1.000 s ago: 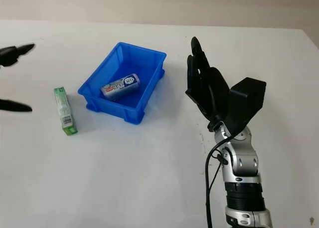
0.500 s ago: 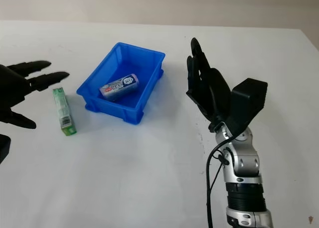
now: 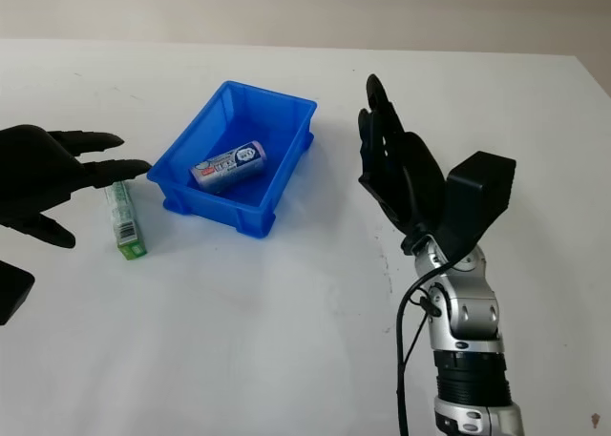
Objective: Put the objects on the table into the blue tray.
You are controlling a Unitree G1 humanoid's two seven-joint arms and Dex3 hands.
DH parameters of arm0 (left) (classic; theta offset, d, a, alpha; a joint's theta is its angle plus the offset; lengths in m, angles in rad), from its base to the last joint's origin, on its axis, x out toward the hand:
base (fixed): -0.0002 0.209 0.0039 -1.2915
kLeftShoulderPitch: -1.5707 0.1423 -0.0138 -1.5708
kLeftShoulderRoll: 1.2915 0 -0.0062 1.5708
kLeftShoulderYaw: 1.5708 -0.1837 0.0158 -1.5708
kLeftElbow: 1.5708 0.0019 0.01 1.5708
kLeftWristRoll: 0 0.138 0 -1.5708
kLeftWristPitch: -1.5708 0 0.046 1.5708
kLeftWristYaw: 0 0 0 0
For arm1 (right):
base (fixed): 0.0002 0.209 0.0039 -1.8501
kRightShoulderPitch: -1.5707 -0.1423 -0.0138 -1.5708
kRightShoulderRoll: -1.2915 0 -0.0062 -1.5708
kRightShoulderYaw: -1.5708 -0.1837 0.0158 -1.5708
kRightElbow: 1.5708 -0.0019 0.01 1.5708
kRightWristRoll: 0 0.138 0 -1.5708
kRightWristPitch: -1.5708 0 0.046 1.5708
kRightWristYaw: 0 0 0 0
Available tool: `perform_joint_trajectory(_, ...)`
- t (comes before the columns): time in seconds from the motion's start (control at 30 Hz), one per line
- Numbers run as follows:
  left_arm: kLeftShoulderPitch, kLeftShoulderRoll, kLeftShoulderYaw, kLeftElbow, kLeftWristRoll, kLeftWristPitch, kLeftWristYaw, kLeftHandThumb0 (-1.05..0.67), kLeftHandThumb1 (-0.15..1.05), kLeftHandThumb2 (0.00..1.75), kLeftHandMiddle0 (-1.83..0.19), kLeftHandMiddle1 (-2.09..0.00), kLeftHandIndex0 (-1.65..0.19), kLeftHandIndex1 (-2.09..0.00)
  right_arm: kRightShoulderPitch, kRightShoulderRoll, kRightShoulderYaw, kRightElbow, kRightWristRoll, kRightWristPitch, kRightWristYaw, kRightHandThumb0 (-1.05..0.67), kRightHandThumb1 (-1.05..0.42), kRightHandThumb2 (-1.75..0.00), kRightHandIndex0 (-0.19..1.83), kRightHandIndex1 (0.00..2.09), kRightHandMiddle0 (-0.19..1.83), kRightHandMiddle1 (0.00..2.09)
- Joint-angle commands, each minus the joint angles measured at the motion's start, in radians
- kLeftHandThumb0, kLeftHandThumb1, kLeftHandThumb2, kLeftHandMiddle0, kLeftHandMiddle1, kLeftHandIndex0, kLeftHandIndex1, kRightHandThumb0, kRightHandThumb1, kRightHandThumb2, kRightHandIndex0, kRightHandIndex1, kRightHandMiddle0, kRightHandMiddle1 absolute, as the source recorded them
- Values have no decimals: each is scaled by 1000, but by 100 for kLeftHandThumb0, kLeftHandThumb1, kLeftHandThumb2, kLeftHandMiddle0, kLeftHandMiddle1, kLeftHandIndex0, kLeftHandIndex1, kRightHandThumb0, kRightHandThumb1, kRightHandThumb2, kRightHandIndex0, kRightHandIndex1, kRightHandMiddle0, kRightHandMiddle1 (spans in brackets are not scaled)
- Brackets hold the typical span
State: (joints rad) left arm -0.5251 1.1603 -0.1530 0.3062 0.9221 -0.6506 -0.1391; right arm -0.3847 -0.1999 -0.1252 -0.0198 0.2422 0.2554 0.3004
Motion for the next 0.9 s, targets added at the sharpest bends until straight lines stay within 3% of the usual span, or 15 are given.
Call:
perform_joint_trajectory(0.0,-26,5,-22,11,24,-8,19,-54,80,5,-33,-7,-30,-10,11,-13,-6,-4,10,6,8,-80,-105,-78,-19,0,-19,0)
perform_joint_trajectory(0.6,-64,-15,-114,91,125,5,85,-55,82,6,-35,-6,-32,-7,19,-11,-9,-14,15,6,6,-80,-105,-77,-19,0,-19,0)
perform_joint_trajectory(0.87,-102,-31,-189,149,180,-63,167,-50,81,5,-32,-4,-29,-5,24,-16,-10,-21,16,11,5,-80,-105,-77,-19,0,-19,0)
